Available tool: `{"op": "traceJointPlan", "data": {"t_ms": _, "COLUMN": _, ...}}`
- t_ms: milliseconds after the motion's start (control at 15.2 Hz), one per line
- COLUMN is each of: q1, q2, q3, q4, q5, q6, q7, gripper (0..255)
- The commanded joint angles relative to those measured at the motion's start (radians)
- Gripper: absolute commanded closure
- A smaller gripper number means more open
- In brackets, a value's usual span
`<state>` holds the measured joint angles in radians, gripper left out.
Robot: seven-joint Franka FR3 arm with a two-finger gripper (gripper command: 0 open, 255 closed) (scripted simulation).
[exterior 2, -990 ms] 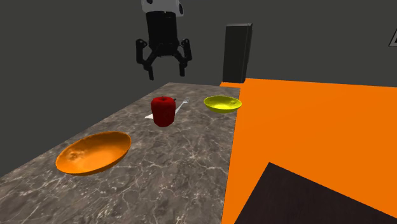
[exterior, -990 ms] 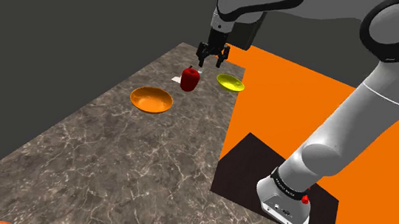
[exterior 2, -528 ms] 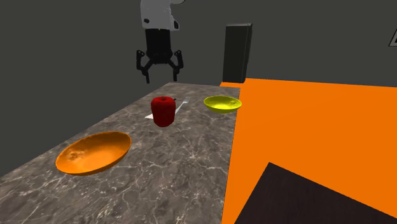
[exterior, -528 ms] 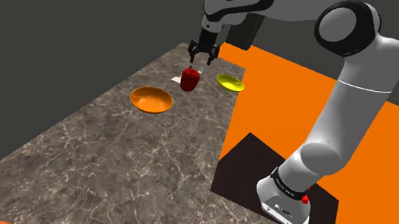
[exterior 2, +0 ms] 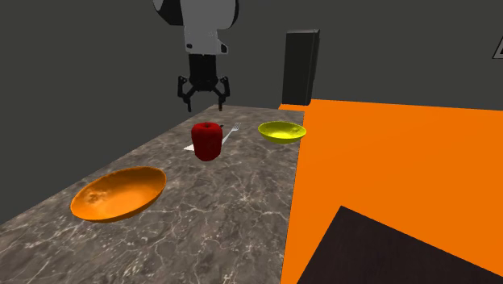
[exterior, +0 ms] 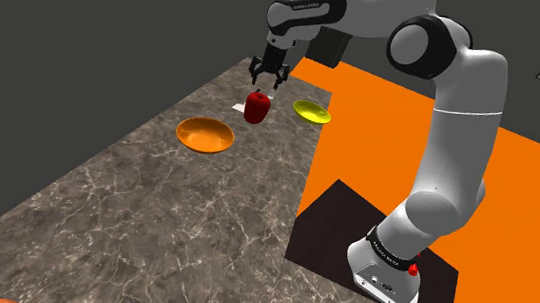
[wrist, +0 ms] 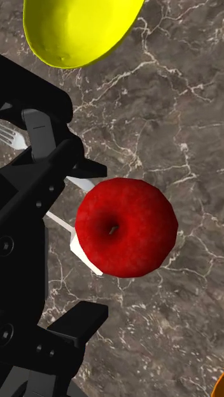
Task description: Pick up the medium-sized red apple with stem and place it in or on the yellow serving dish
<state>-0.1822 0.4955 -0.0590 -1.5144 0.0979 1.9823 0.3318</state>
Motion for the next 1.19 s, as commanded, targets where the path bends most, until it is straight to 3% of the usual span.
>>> {"op": "traceJointPlan", "data": {"t_ms": 0, "q1": 0.0, "q2": 0.009, "q3": 0.0, "q4": -0.012, "q5": 0.002, "q6": 0.022, "q7": -0.001, "gripper": 0}}
{"op": "traceJointPlan", "data": {"t_ms": 726, "q1": 0.001, "q2": 0.025, "q3": 0.002, "q4": -0.036, "q5": 0.004, "q6": 0.062, "q7": -0.002, "gripper": 0}}
{"op": "traceJointPlan", "data": {"t_ms": 792, "q1": 0.001, "q2": 0.025, "q3": 0.002, "q4": -0.036, "q5": 0.004, "q6": 0.062, "q7": -0.002, "gripper": 255}}
{"op": "traceJointPlan", "data": {"t_ms": 1122, "q1": 0.001, "q2": 0.025, "q3": 0.002, "q4": -0.036, "q5": 0.004, "q6": 0.062, "q7": -0.002, "gripper": 255}}
